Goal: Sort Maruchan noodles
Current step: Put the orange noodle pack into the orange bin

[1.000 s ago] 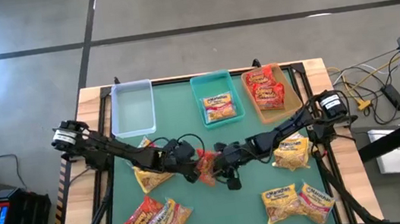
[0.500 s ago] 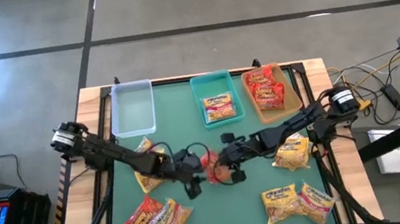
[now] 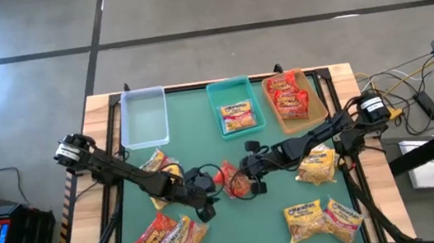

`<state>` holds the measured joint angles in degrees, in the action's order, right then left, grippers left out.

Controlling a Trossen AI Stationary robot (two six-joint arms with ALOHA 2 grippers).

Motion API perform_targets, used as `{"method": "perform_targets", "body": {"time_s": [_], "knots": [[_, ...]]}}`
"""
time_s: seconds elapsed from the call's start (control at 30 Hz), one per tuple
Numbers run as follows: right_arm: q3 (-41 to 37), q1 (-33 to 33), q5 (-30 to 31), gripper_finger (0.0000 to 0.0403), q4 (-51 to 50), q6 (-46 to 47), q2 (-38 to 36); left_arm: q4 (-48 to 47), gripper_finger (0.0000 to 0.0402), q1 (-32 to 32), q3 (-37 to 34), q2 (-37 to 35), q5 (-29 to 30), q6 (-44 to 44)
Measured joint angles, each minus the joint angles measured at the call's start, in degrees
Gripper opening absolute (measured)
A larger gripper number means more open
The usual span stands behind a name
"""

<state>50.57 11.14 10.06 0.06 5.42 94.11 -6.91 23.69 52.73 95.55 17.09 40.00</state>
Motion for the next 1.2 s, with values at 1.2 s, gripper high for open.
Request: {"method": "perform_targets", "body": {"time_s": [1.2], "knots": [[2.4,5.3,-2.3,0.0063,1.1,-4.4,0.5,12.7,0.0142,-3.9,0.1,0.6,3.0,-8.8]]}}
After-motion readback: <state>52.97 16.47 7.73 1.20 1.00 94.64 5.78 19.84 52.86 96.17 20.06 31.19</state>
